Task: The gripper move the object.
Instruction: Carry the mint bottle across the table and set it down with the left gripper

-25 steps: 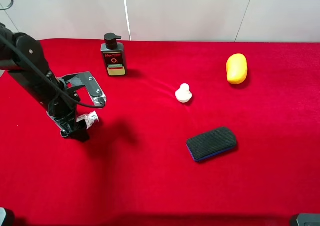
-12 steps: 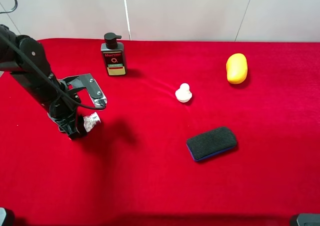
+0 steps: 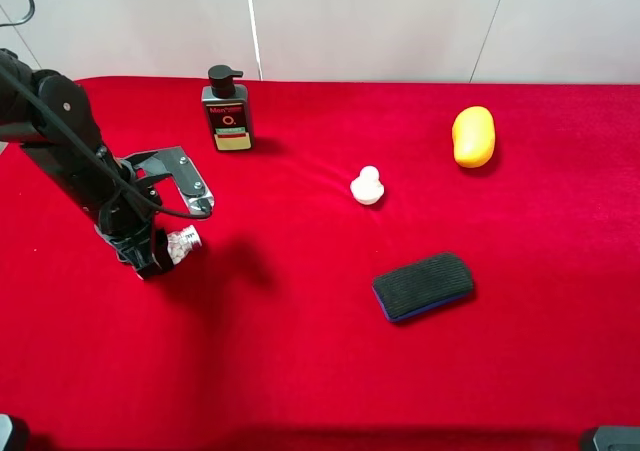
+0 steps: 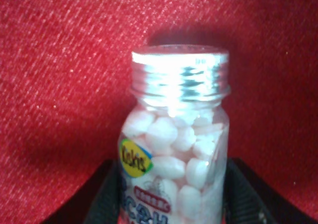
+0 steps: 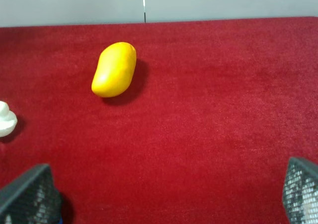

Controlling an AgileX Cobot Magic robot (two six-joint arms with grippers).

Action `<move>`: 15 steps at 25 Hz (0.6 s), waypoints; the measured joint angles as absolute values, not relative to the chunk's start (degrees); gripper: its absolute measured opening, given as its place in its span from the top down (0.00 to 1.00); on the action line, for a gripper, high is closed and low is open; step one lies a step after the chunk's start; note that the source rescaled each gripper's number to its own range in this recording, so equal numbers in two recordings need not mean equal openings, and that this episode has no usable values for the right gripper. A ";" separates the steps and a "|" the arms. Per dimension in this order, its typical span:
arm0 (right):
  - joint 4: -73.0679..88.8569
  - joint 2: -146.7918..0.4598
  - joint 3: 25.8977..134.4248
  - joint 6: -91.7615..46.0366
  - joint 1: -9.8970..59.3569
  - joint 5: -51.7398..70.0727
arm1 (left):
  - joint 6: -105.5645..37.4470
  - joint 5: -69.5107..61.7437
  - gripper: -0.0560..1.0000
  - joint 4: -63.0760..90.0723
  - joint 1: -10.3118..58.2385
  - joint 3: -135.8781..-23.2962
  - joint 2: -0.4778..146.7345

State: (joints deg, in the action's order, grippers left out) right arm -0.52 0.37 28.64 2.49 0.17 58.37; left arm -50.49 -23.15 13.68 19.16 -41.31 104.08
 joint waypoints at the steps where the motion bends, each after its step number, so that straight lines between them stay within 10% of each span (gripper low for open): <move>1: -0.52 0.37 28.64 2.49 0.17 58.37 | -50.49 -23.71 0.95 13.68 19.16 -41.66 104.08; 15: -0.52 0.37 28.64 2.49 0.17 58.37 | -47.87 -31.68 0.95 13.73 19.16 -47.09 100.04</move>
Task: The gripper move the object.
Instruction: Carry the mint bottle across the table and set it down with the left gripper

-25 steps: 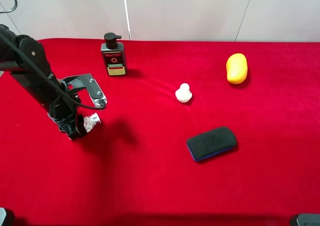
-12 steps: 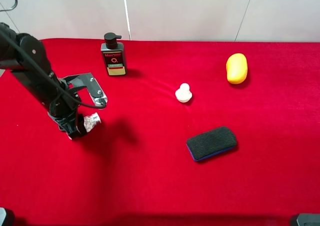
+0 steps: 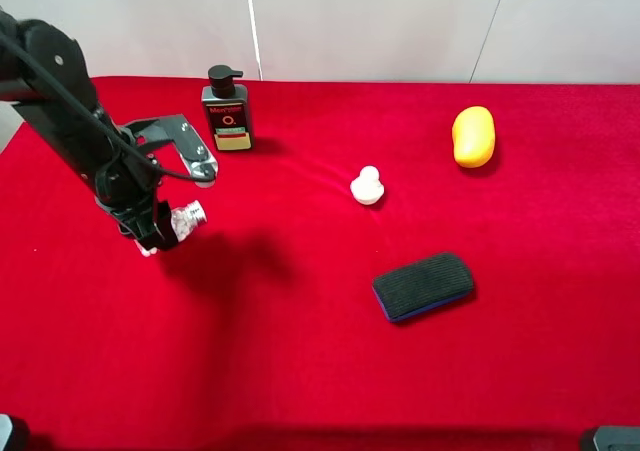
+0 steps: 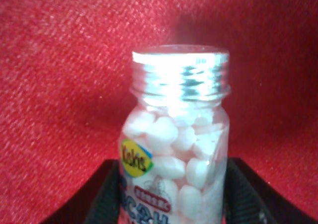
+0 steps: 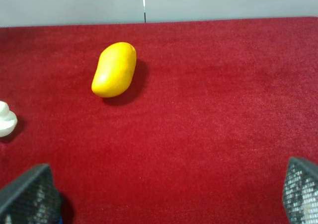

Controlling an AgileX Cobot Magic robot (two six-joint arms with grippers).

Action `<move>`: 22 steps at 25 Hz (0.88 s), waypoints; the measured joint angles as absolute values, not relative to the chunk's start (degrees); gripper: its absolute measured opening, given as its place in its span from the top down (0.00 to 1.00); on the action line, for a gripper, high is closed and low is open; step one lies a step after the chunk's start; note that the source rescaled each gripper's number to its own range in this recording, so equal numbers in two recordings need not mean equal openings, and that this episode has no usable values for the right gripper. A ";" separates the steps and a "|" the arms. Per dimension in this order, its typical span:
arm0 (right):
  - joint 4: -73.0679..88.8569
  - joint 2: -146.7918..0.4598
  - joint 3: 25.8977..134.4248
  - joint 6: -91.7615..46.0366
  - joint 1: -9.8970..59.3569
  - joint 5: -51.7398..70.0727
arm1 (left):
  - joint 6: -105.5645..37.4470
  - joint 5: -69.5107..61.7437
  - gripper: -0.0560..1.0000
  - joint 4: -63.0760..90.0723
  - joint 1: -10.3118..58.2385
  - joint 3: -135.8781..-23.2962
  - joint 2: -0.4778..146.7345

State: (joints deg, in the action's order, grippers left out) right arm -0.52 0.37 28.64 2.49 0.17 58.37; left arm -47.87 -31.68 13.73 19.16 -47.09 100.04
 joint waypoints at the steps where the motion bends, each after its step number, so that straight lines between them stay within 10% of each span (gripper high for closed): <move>1: -0.52 0.37 28.64 2.49 0.17 58.37 | -47.22 -31.97 0.95 13.73 19.16 -47.09 99.37; 22: -0.52 0.37 28.64 2.49 0.17 58.37 | -32.01 -34.51 0.95 12.52 30.20 -55.54 93.82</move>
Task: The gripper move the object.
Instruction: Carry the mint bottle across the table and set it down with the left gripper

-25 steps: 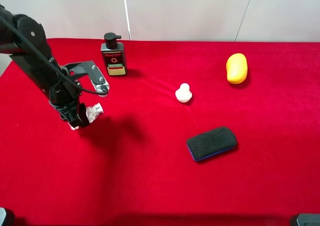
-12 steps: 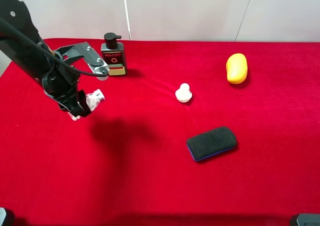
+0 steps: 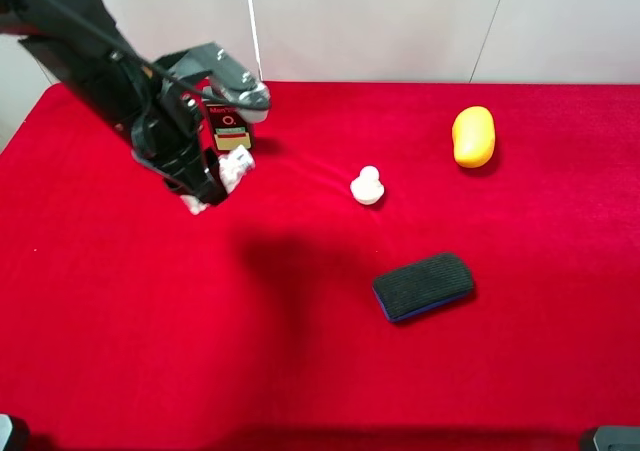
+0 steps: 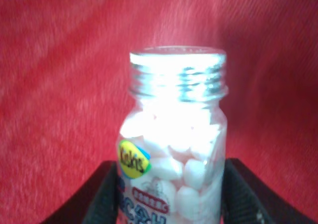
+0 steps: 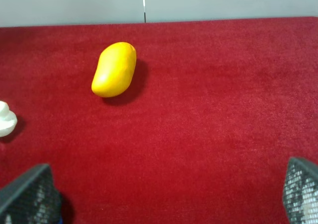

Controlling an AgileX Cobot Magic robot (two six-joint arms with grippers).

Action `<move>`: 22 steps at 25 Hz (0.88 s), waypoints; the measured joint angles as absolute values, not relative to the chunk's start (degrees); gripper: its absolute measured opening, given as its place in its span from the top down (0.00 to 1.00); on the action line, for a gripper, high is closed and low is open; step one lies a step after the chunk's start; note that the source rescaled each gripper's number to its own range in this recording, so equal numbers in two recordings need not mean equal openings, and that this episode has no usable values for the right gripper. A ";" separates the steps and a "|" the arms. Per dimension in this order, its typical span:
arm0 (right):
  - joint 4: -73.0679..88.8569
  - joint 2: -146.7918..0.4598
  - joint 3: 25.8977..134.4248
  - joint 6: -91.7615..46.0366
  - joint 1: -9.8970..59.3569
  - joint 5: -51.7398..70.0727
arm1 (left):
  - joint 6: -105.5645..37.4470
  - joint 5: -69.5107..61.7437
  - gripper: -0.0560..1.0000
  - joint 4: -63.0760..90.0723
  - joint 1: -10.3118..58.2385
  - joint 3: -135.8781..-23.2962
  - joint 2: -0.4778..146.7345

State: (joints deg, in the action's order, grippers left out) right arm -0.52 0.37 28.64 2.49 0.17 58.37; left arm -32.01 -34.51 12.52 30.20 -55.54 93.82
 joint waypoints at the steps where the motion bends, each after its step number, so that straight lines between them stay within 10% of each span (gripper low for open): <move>1: -0.52 0.37 28.64 2.49 0.17 58.37 | -30.72 -34.51 0.95 11.60 30.87 -56.31 93.94; 22: -0.52 0.37 28.64 2.49 0.17 58.37 | -20.95 -41.10 0.95 4.60 36.82 -86.32 117.20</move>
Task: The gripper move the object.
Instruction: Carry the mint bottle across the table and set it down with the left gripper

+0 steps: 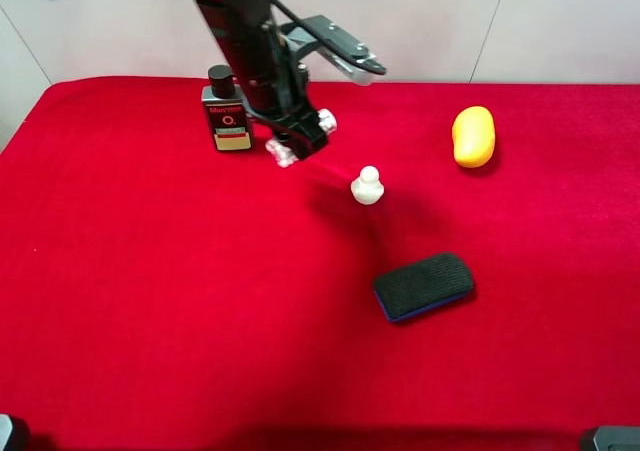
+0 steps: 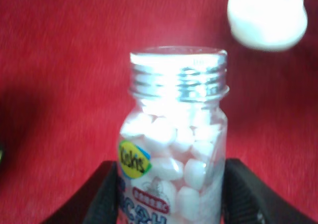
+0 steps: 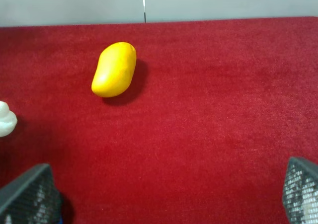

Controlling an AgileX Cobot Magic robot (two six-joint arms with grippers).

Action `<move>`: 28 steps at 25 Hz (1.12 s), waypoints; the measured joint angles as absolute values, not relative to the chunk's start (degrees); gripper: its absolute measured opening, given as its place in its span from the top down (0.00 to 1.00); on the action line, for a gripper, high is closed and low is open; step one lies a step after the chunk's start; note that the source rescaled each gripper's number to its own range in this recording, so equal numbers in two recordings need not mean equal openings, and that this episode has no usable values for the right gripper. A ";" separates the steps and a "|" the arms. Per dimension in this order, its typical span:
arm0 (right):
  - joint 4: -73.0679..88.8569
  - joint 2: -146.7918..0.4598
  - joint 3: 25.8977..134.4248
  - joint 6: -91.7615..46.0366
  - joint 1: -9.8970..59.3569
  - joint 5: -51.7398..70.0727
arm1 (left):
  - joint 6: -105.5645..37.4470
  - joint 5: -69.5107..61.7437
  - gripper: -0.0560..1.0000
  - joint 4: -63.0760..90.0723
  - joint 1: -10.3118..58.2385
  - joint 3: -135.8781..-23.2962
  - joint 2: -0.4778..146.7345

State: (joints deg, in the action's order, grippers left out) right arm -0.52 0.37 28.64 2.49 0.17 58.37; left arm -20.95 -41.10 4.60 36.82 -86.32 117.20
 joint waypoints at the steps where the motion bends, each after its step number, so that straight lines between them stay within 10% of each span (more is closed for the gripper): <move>1: -0.52 0.37 28.64 2.49 0.17 58.37 | -20.90 -41.26 0.95 4.60 37.10 -87.70 118.33; 28: -0.46 0.37 28.64 2.49 0.17 58.37 | -19.10 -35.97 0.95 6.06 38.40 -96.11 130.94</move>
